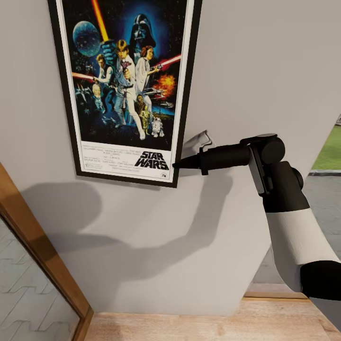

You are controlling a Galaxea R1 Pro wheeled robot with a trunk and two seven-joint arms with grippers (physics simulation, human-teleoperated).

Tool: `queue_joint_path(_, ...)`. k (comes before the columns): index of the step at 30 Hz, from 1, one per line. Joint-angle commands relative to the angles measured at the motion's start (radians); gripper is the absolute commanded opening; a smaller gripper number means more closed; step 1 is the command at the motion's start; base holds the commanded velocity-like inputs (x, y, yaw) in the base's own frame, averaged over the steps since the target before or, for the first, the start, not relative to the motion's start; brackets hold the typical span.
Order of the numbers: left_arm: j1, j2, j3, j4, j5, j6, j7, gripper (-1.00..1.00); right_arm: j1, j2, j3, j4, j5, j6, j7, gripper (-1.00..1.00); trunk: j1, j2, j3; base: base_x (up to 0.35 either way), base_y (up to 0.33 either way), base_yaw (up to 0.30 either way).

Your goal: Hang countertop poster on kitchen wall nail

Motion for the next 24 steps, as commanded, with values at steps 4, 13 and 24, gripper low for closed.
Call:
queue_joint_path(4, -0.001, 0.0, -0.008, 0.0, 0.008, -0.004, -0.002, 1.0, -0.001, -0.001, 0.001, 0.0, 0.001, 0.011, 0.004, -1.0, 0.001, -0.002, -0.002, 0.009, 0.0, 0.0)
queue_joint_path(13, -0.001, 0.0, -0.008, 0.0, 0.008, -0.004, -0.002, 1.0, -0.001, -0.001, 0.001, -0.002, 0.0, 0.01, 0.004, -1.0, 0.001, -0.002, -0.002, 0.001, 0.0, 0.0)
queue_joint_path(24, -0.001, 0.0, -0.008, 0.0, 0.008, -0.004, -0.001, 1.0, -0.001, -0.001, 0.001, -0.001, 0.0, 0.01, 0.004, -1.0, 0.001, -0.002, -0.002, 0.035, 0.0, 0.0)
